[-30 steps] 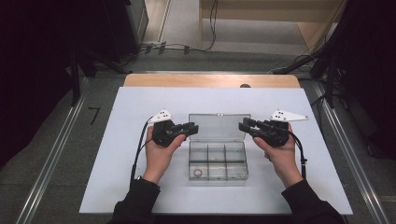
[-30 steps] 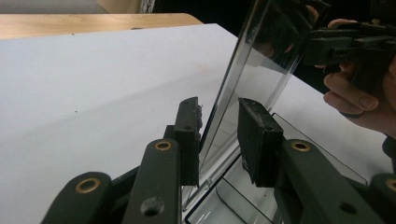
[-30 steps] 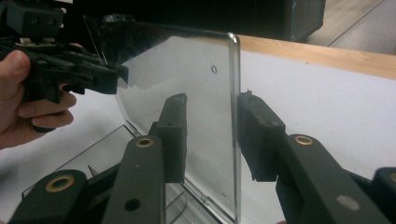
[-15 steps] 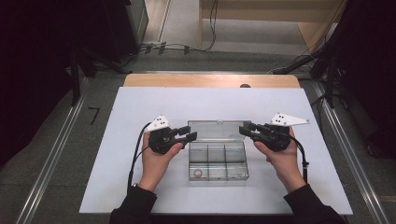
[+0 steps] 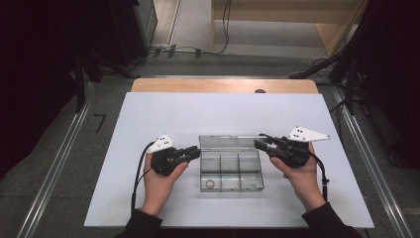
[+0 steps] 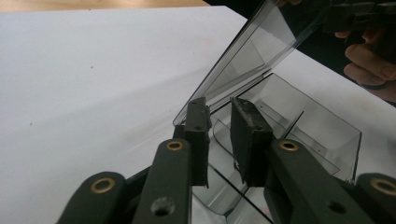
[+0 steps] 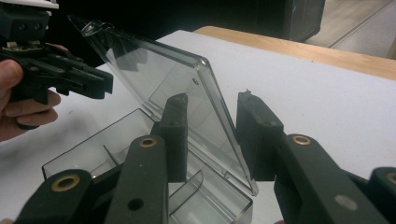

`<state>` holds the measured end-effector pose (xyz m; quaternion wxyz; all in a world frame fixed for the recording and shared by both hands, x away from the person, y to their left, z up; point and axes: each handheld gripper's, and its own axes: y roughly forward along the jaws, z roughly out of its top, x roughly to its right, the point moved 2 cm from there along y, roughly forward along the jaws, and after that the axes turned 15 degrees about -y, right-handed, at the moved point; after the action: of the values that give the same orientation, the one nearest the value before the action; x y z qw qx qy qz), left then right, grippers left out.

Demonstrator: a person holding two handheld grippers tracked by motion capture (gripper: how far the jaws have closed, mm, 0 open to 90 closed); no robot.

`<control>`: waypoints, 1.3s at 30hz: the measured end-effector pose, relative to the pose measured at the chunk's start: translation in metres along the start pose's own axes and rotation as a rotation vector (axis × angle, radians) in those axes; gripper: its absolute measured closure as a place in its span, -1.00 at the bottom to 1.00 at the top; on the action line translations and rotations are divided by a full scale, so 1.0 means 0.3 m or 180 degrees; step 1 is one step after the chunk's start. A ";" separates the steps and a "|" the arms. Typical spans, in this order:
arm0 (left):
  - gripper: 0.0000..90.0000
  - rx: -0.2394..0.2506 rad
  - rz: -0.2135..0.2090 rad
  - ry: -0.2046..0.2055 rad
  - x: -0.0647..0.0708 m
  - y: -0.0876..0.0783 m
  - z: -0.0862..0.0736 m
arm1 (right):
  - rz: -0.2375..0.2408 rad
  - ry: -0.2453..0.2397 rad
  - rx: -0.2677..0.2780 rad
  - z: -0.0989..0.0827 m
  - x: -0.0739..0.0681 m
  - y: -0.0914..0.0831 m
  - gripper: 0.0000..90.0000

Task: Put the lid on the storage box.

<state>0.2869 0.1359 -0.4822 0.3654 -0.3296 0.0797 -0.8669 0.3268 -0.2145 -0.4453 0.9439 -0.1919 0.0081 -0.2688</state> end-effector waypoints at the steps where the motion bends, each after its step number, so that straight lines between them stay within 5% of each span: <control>1: 0.75 0.0003 -0.0012 -0.0021 -0.001 0.000 -0.004 | 0.0002 -0.0001 0.0012 -0.002 -0.003 -0.001 0.39; 12: 0.99 -0.0038 -0.0274 0.0011 0.029 -0.002 -0.016 | -0.0013 -0.0030 0.0034 -0.024 -0.031 -0.022 0.33; 39: 0.99 -0.0036 -0.0382 -0.0031 0.039 -0.004 -0.029 | -0.0063 -0.0034 -0.0126 -0.084 -0.063 -0.070 0.08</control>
<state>0.2748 0.1278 -0.4825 0.3112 -0.3400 0.0630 -0.8852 0.2971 -0.2305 -0.4627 0.9372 -0.2120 0.0065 -0.2768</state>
